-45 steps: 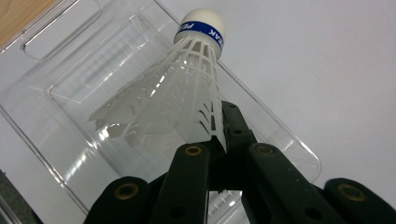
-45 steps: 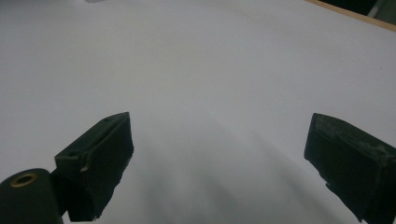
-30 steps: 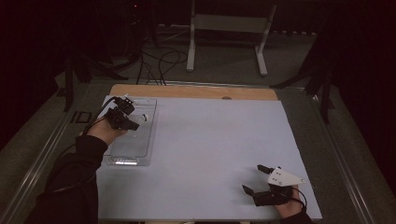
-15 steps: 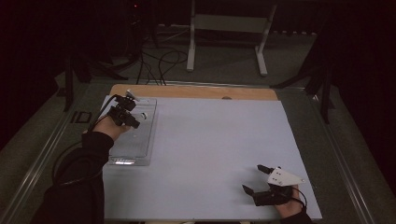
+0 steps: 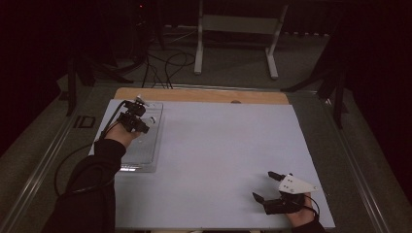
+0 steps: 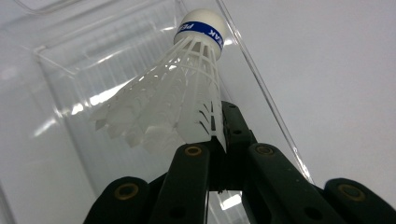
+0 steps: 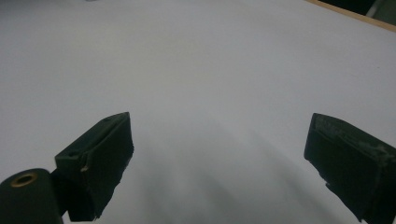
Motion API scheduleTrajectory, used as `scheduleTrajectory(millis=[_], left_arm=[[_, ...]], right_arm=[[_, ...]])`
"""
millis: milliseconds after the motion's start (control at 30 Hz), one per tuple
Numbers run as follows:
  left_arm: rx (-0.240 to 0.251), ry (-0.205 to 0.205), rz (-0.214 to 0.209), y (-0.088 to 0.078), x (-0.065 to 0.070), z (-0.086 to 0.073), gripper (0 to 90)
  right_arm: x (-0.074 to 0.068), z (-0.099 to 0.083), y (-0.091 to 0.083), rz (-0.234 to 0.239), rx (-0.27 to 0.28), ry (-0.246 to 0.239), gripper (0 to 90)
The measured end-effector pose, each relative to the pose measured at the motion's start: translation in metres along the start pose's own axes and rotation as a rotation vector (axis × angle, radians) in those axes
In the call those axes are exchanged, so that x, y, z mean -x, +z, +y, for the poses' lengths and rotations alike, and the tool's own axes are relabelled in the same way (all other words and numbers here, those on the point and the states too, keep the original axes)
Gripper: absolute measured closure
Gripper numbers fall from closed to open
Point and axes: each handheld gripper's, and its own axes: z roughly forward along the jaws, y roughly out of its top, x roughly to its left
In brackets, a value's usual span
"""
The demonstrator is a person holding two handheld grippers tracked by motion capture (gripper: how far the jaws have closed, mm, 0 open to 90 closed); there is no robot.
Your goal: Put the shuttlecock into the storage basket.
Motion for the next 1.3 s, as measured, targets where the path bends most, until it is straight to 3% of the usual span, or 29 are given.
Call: scheduleTrajectory(millis=[267,900,1000,1100,1167,1300], left_arm=[[-0.016,-0.007,-0.044,0.013,0.002,-0.004,90.0],[-0.084,0.002,-0.079,0.031,0.001,-0.011,88.8],[-0.101,0.003,-0.090,0.033,0.000,-0.012,83.5],[-0.130,0.023,-0.077,0.035,0.002,-0.015,72.4],[-0.135,0.027,-0.053,0.035,0.003,-0.017,66.1],[-0.138,0.022,-0.047,0.033,0.001,-0.020,56.0]], right_arm=[[0.000,0.000,-0.001,-0.002,0.002,-0.004,7.9],[0.000,0.000,-0.001,-0.001,0.000,-0.004,7.9],[0.000,0.000,-0.001,-0.001,0.001,-0.004,7.8],[0.000,0.000,-0.001,-0.001,0.000,-0.004,7.8],[0.000,0.000,-0.001,-0.001,-0.001,-0.002,7.8],[0.000,0.000,-0.001,-0.003,-0.001,-0.005,7.9]])
